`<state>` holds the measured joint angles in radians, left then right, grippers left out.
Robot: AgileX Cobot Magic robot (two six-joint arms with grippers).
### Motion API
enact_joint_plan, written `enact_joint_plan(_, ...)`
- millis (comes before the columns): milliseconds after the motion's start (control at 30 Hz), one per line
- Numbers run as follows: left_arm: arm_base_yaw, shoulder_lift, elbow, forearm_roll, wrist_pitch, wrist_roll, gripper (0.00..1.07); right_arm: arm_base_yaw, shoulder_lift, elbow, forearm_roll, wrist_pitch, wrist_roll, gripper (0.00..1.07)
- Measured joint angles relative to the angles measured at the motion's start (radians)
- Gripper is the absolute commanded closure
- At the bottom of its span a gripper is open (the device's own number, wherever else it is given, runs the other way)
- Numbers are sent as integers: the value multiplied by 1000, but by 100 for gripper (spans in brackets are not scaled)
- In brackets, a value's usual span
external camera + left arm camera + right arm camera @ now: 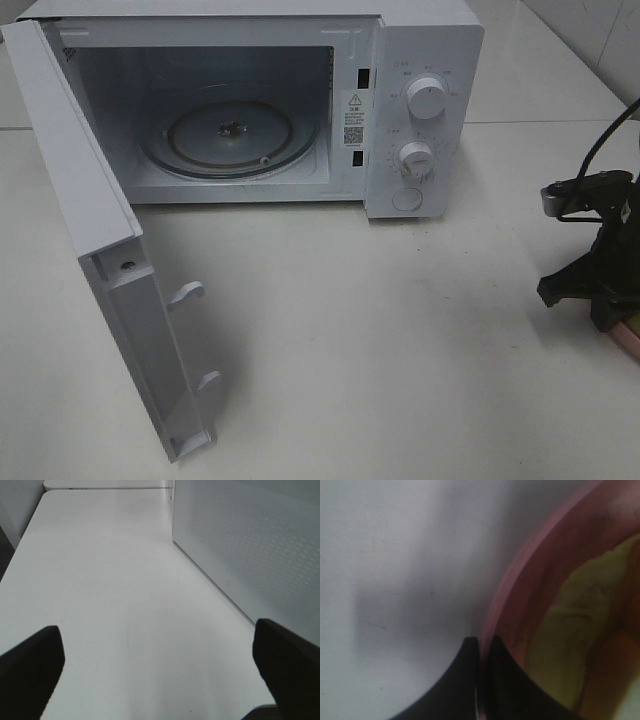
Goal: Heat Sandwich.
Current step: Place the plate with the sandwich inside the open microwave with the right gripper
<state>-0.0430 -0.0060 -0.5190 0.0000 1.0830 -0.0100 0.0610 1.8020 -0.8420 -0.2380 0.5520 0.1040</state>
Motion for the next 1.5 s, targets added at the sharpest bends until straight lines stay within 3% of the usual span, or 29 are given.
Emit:
enact_joint_plan(167, 0, 0, 0, 0, 0, 0, 9, 0, 0, -2, -88, 41, 98, 107)
enact_joint_plan(433, 0, 0, 0, 0, 0, 0, 9, 16, -25, -2, -122, 93, 152, 107)
enact_joint_plan(1367, 0, 0, 0, 0, 0, 0, 9, 268, -200, -2, -162, 348, 168, 107)
enact_joint_plan(1500, 0, 0, 0, 0, 0, 0, 9, 337, -232, -2, -162, 396, 168, 107)
